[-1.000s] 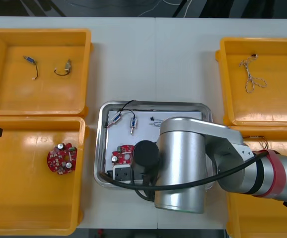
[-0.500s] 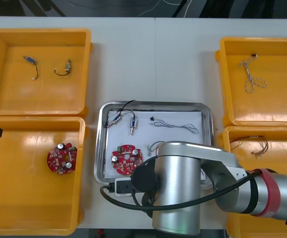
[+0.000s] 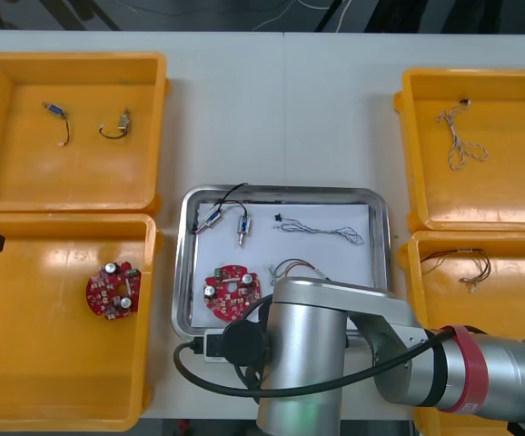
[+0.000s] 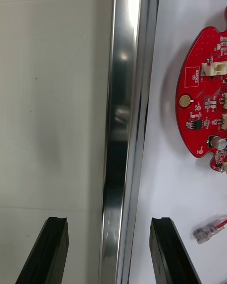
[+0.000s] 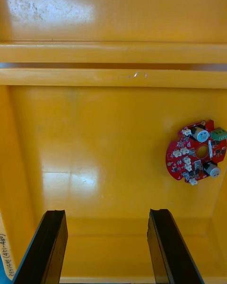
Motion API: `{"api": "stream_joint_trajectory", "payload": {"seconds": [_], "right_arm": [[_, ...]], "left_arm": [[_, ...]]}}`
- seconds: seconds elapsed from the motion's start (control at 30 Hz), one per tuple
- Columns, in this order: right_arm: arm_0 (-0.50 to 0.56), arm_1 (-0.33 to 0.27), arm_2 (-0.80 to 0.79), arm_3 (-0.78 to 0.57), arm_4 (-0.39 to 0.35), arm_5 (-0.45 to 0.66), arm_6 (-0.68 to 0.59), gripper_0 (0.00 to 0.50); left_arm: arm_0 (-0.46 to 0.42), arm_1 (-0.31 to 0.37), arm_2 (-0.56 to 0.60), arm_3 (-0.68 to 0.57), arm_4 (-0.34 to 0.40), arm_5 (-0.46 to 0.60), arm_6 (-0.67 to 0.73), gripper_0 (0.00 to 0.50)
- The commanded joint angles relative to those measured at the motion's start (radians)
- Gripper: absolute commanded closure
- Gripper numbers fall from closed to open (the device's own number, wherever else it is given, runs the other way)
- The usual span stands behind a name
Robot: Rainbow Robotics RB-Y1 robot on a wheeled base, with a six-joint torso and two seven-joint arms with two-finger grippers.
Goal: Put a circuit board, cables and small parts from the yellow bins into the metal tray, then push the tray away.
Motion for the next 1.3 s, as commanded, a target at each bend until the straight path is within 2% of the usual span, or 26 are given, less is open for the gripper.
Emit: {"api": "stream_joint_trajectory", "payload": {"seconds": [0.03, 0.63, 1.1, 1.17, 1.2, 1.23, 1.27, 1.3], "right_arm": [[0.016, 0.002, 0.04, -0.011, 0.033, -0.038, 0.01, 0.0], [0.018, -0.053, 0.043, -0.006, 0.048, -0.094, 0.003, 0.0], [0.016, -0.059, 0.043, -0.008, 0.051, -0.094, -0.004, 0.0], [0.016, -0.059, 0.043, -0.006, 0.051, -0.094, -0.007, 0.044], [0.016, -0.059, 0.043, -0.006, 0.051, -0.094, -0.007, 0.109], [0.016, -0.057, 0.043, -0.006, 0.051, -0.094, -0.01, 0.229], [0.018, -0.057, 0.043, -0.008, 0.051, -0.094, -0.012, 0.328], [0.016, -0.056, 0.043, -0.006, 0.051, -0.093, -0.012, 0.361]], "left_arm": [[0.019, 0.019, 0.033, -0.027, -0.009, 0.006, -0.079, 0.0], [0.019, 0.019, 0.033, -0.027, -0.009, 0.006, -0.079, 0.0], [0.019, 0.019, 0.033, -0.027, -0.009, 0.006, -0.079, 0.0], [0.019, 0.019, 0.033, -0.027, -0.009, 0.006, -0.079, 0.0], [0.019, 0.019, 0.033, -0.027, -0.009, 0.006, -0.079, 0.0], [0.019, 0.019, 0.033, -0.027, -0.009, 0.006, -0.079, 0.0], [0.019, 0.019, 0.033, -0.027, -0.009, 0.006, -0.079, 0.0], [0.019, 0.019, 0.033, -0.027, -0.009, 0.006, -0.079, 0.0]]}}
